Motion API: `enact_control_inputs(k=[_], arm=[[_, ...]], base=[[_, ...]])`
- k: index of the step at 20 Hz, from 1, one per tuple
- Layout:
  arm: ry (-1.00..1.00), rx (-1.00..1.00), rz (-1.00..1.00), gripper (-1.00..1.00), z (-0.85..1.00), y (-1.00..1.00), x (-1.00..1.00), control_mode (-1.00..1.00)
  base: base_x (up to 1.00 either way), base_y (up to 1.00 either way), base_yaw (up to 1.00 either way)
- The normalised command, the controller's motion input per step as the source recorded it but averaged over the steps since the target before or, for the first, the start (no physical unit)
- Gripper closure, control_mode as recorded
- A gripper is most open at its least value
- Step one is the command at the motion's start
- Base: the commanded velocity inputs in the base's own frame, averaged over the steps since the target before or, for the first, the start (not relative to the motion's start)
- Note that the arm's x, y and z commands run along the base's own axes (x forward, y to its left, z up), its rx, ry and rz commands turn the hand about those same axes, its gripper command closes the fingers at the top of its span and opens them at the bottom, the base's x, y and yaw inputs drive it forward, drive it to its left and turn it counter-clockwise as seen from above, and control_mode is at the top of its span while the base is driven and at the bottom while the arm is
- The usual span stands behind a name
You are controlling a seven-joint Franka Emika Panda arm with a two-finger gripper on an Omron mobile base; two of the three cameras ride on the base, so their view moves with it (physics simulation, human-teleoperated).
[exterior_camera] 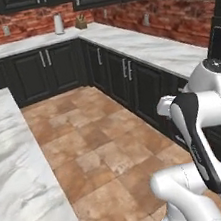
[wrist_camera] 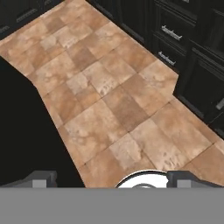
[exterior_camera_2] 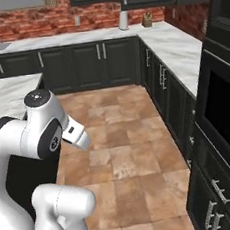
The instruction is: Retrieve the tupperware and aluminum foil from the cabinet and place them on the dining counter near the plate with carrot and cucumber to prepare for storing leftovers.
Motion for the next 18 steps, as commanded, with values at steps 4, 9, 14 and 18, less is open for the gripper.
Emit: enact_control_inputs(k=[4,9,14,18], arm=[[0.00,0.00,0.00,-1.00,0.00,0.00,0.00,1.00],[0.00,0.00,0.00,-1.00,0.00,0.00,0.00,1.00],[0.00,0.00,0.00,-1.00,0.00,0.00,0.00,1.00],[0.00,0.00,0.00,-1.00,0.00,0.00,0.00,1.00]], base=[[1.00,-0.01,0.08],[1.00,0.00,0.08],[1.00,-0.02,0.07],[1.00,-0.05,0.05]])
